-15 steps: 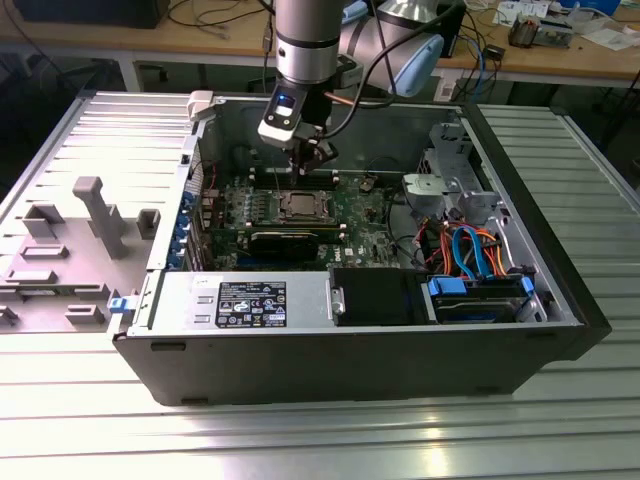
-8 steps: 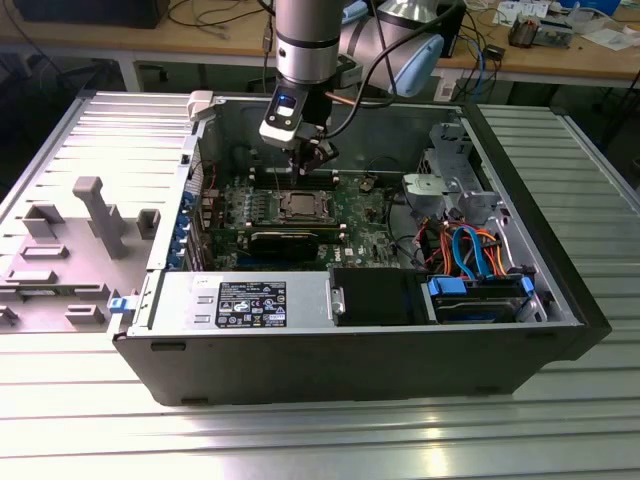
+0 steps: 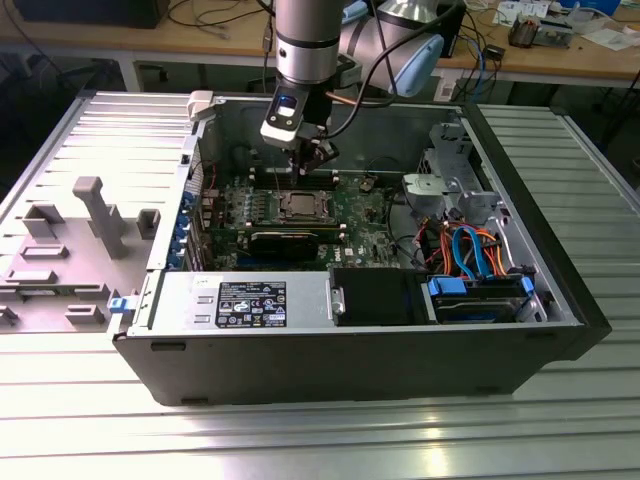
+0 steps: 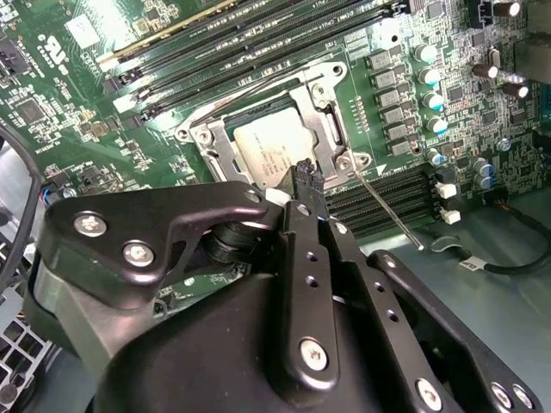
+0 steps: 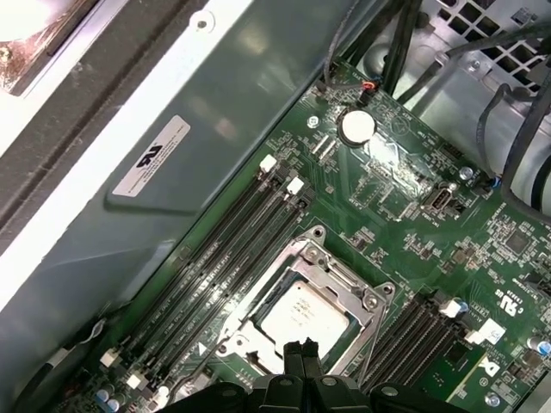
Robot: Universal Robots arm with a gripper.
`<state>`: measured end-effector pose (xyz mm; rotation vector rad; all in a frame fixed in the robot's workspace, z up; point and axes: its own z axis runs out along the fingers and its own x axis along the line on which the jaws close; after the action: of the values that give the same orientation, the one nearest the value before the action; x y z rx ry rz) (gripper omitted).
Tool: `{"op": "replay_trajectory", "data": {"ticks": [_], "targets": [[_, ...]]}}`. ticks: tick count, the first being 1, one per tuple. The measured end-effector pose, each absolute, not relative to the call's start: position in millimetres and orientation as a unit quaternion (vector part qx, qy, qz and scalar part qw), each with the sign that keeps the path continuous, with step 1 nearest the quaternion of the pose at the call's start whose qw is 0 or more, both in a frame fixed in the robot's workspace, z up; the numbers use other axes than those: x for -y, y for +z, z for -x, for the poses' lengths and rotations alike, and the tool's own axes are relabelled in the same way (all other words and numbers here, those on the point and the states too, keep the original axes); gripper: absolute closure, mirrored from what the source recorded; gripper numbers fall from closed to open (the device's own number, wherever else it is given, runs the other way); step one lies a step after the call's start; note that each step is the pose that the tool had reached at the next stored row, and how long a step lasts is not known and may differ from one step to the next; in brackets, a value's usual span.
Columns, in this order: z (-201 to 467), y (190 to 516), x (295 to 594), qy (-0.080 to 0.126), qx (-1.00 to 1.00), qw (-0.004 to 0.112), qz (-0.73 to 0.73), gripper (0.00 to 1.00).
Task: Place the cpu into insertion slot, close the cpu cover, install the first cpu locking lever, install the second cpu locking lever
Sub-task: 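Install the first cpu locking lever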
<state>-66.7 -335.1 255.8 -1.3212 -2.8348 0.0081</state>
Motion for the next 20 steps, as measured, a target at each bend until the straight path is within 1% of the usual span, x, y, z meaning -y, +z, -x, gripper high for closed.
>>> {"op": "replay_trajectory", "data": {"ticks": [12,20], "targets": [[66.7,255.9,335.1,0.003,0.923,0.007,0.385,0.89],[66.7,268.2,335.1,0.003,0.930,0.007,0.368,0.89]]}}
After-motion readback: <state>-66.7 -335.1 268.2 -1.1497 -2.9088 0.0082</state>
